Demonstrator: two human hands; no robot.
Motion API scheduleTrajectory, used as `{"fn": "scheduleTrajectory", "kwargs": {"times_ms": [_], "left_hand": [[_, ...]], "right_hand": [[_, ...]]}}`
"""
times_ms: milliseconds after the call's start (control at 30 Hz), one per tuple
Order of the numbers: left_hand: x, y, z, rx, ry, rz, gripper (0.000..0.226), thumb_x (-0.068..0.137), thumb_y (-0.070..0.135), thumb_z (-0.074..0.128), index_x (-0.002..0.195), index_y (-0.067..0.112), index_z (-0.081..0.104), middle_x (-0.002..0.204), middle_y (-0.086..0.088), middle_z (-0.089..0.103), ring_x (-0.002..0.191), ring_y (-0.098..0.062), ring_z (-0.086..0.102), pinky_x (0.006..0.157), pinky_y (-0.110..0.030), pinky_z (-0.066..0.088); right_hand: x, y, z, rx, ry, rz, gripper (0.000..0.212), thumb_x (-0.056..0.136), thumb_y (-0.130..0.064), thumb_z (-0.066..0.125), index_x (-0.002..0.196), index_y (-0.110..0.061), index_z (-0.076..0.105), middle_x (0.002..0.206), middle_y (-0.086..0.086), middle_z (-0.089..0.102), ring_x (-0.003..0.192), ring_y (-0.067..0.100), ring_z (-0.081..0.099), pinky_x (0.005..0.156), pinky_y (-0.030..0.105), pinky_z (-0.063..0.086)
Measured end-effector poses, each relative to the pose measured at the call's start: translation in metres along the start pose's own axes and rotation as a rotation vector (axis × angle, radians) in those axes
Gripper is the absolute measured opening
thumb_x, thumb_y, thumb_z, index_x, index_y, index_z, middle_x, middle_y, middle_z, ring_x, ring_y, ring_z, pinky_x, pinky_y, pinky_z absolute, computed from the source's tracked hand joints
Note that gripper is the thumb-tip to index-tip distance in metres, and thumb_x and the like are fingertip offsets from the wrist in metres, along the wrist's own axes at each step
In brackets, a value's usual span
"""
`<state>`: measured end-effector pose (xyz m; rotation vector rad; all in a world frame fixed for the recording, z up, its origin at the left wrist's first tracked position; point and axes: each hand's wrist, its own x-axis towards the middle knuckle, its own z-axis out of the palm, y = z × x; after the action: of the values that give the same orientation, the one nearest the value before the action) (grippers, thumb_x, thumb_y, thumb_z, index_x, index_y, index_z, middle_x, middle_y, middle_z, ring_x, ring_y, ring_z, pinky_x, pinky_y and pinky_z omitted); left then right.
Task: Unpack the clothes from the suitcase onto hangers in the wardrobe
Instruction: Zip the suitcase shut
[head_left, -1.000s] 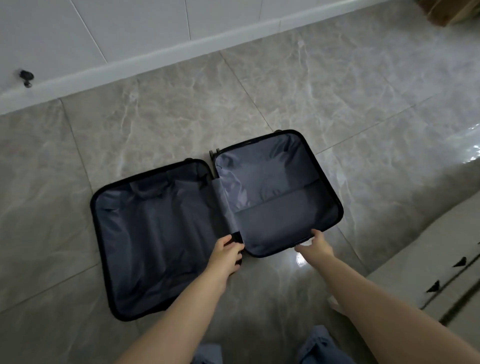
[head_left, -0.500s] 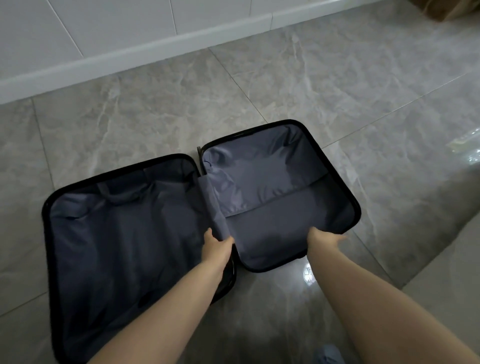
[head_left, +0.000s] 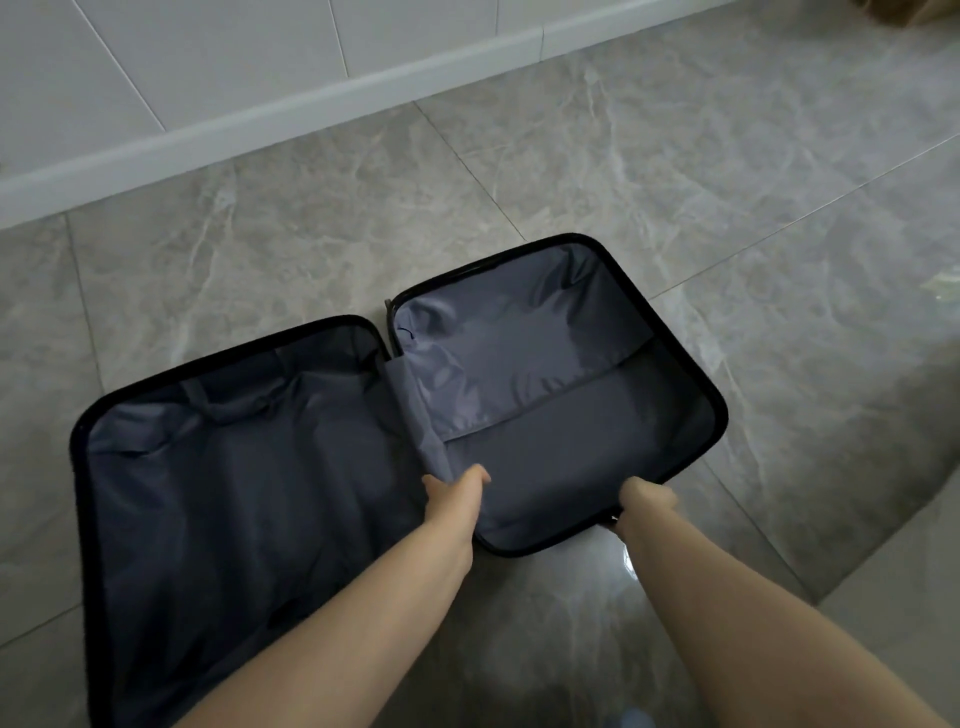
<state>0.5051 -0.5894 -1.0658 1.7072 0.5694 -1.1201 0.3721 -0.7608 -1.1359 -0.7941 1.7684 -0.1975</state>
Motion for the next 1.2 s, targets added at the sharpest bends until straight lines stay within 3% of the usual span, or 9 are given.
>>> {"fn": "scheduleTrajectory", "kwargs": {"times_ms": [133,267,367,567,667,833,967,1100,1200], "left_hand": [[-0.004,0.028,0.023,-0.088,-0.078,-0.025,0.079,0.074,0.034,0.065,0.145,0.022,0.033,0.129,-0.004,0.048,0.108,-0.026,0.047,0.089,-0.040,0.039],[0.004,0.057,0.051,-0.358,-0.265,-0.017,0.051,0.076,0.033,0.067,0.124,0.022,0.056,0.126,-0.007,0.059,0.110,-0.030,0.057,0.105,-0.043,0.042],[0.015,0.071,0.066,-0.512,-0.429,0.004,0.058,0.089,0.036,0.062,0.143,0.021,0.043,0.152,-0.007,0.040,0.135,-0.035,0.042,0.111,-0.046,0.033],[0.022,0.084,0.030,-0.484,-0.498,0.154,0.063,0.096,0.051,0.050,0.149,0.019,0.038,0.151,-0.004,0.044,0.130,-0.031,0.050,0.106,-0.048,0.040],[0.028,0.085,-0.036,-0.644,-0.443,0.165,0.059,0.099,0.053,0.040,0.143,0.015,0.046,0.145,-0.009,0.051,0.125,-0.033,0.054,0.104,-0.049,0.042],[0.023,0.050,-0.144,-1.115,-0.313,0.217,0.066,0.095,0.061,0.036,0.125,0.008,0.060,0.123,-0.016,0.067,0.112,-0.036,0.064,0.088,-0.050,0.050],[0.009,0.005,-0.211,-1.354,-0.307,0.299,0.077,0.083,0.075,0.040,0.129,0.016,0.061,0.132,-0.009,0.063,0.123,-0.029,0.060,0.103,-0.043,0.043],[-0.004,-0.021,-0.222,-1.192,-0.197,0.326,0.075,0.074,0.067,0.059,0.134,0.021,0.057,0.133,-0.006,0.063,0.122,-0.028,0.061,0.107,-0.046,0.039],[-0.004,-0.030,-0.217,-0.914,0.007,0.335,0.059,0.090,0.065,0.045,0.132,0.026,0.057,0.128,-0.003,0.066,0.115,-0.020,0.065,0.097,-0.037,0.045]], "right_hand": [[-0.011,-0.051,-0.002,0.097,0.136,-0.182,0.043,0.095,-0.003,0.044,0.136,-0.011,0.050,0.131,0.017,0.058,0.111,0.041,0.059,0.094,0.054,0.053],[-0.042,-0.126,-0.006,-0.012,0.239,-0.536,0.035,0.097,-0.013,0.045,0.130,-0.017,0.054,0.118,0.011,0.065,0.093,0.030,0.062,0.073,0.034,0.047],[-0.074,-0.175,-0.002,0.031,0.208,-0.771,0.028,0.095,-0.014,0.046,0.120,-0.024,0.055,0.105,0.000,0.068,0.073,0.013,0.059,0.061,0.026,0.043],[-0.130,-0.156,0.015,0.107,-0.004,-1.182,0.043,0.092,-0.001,0.047,0.130,-0.021,0.050,0.120,0.000,0.060,0.109,0.020,0.062,0.092,0.035,0.054],[-0.132,-0.119,0.027,-0.004,0.027,-1.352,0.051,0.088,0.002,0.048,0.138,-0.009,0.047,0.131,0.003,0.053,0.121,0.019,0.052,0.105,0.022,0.042],[-0.087,-0.057,0.016,-0.177,-0.178,-1.178,0.036,0.102,-0.029,0.049,0.138,-0.020,0.052,0.146,0.002,0.050,0.134,0.021,0.048,0.112,0.050,0.039],[-0.092,-0.049,0.008,-0.137,-0.308,-1.067,0.065,0.079,-0.068,0.068,0.134,-0.036,0.059,0.141,-0.018,0.054,0.134,0.012,0.048,0.110,0.042,0.036],[-0.109,-0.035,0.012,-0.100,-0.294,-0.820,0.064,0.076,-0.079,0.059,0.121,-0.035,0.065,0.128,-0.015,0.061,0.115,0.013,0.058,0.097,0.038,0.048],[-0.116,-0.023,0.000,-0.165,-0.124,-0.918,0.059,0.098,-0.041,0.047,0.154,-0.037,0.028,0.156,-0.008,0.036,0.140,0.012,0.039,0.113,0.034,0.033]]}}
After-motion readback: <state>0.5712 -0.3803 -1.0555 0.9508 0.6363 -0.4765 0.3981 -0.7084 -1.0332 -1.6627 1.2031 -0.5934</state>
